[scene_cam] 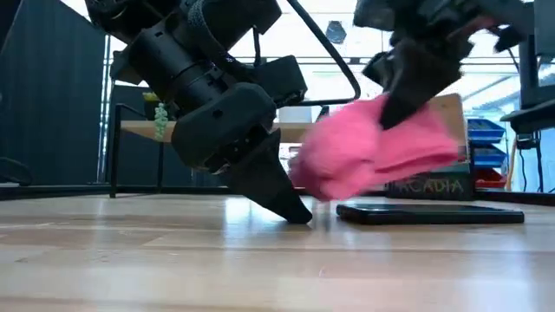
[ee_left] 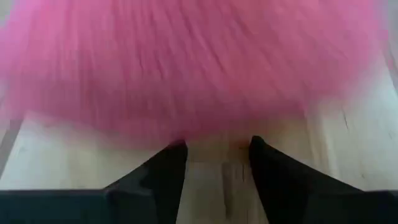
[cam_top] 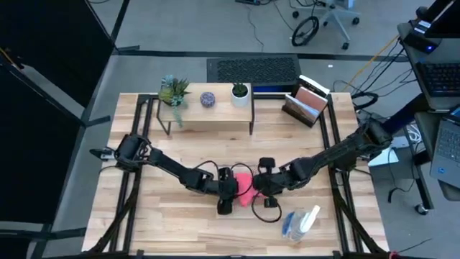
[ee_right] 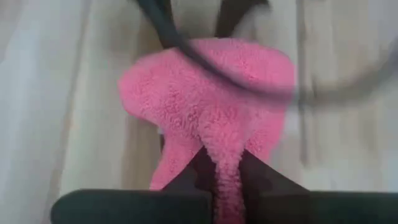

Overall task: Apply microfiber cloth
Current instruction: Wipe the front of the cellphone using the pink microfiber cloth

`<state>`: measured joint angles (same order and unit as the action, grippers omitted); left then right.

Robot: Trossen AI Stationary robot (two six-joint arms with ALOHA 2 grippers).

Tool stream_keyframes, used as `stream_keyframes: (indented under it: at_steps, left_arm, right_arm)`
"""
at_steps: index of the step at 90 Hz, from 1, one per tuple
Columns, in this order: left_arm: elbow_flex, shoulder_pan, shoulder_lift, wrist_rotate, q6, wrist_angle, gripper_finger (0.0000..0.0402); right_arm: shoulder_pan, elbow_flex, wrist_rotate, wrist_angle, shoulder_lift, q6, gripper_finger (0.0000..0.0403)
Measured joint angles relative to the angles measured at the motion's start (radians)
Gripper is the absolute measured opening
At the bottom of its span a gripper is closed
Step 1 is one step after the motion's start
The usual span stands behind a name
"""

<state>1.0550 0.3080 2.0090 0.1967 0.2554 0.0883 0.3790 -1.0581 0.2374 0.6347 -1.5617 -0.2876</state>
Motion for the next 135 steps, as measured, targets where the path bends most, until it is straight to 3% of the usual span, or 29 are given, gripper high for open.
stream_keyframes:
  at_steps: [10, 20, 47, 68, 82, 99, 107, 116, 135]
  left_arm:
    - [0.0, 0.0, 0.0, 0.003, 0.0, -0.001, 0.0164]
    - [0.0, 0.0, 0.0, 0.004, 0.0, -0.001, 0.0164]
    - [-0.005, 0.0, -0.084, -0.017, 0.0, -0.083, 0.0164]
    - [-0.002, 0.004, -0.199, 0.072, -0.004, -0.05, 0.0164]
    - [-0.002, 0.008, -0.202, 0.085, -0.002, -0.034, 0.0164]
    - [-0.001, 0.02, -0.195, 0.093, -0.008, -0.035, 0.0164]
    - [-0.001, 0.021, -0.195, 0.098, -0.009, -0.033, 0.0164]
    - [0.0, 0.017, -0.195, 0.099, -0.009, -0.034, 0.0164]
    - [0.0, 0.017, -0.195, 0.101, -0.008, -0.033, 0.0164]
  right_arm:
    - [0.001, 0.02, -0.002, 0.134, 0.03, -0.109, 0.0004]
    - [0.013, 0.106, -0.002, 0.115, 0.027, -0.179, 0.0004]
    - [-0.012, 0.362, -0.008, -0.614, 0.027, -0.178, 0.0004]
    - [-0.066, 0.386, -0.021, -0.854, 0.027, -0.073, 0.0004]
    - [-0.079, 0.333, -0.059, -0.718, 0.08, 0.011, 0.0004]
    - [-0.069, 0.25, -0.102, -0.176, 0.199, -0.066, 0.0004]
    - [-0.054, 0.263, -0.126, -0.066, 0.227, -0.133, 0.0004]
    - [-0.032, 0.331, -0.132, -0.142, 0.207, -0.168, 0.0004]
    - [-0.026, 0.435, -0.128, -0.614, 0.03, -0.157, 0.0004]
